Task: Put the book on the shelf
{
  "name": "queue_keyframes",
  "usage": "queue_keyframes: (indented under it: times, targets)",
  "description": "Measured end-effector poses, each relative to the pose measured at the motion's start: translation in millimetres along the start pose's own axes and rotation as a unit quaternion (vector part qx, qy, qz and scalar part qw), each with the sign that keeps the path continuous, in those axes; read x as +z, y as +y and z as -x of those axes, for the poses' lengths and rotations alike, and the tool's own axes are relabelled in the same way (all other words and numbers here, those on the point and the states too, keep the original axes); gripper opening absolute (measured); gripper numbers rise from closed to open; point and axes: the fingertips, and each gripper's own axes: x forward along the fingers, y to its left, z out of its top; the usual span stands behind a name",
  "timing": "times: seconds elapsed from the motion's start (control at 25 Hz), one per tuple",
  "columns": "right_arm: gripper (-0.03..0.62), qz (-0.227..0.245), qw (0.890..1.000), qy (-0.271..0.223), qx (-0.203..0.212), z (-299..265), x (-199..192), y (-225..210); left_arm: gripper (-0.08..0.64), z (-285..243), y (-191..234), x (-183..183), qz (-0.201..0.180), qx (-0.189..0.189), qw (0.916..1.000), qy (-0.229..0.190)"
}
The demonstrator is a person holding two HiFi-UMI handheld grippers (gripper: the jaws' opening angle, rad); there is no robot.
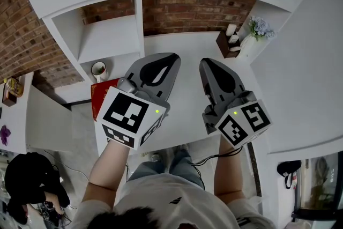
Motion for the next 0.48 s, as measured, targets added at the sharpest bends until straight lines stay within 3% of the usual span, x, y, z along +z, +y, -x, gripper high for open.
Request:
queue_keyframes:
  times: [0.48]
  targets:
    - [0.009,0.015,1.000,0.006,0.003,-2.0,0.7,3.1,0.018,-0.5,0.4,2.7,0.000,0.002,1.0000,-0.002]
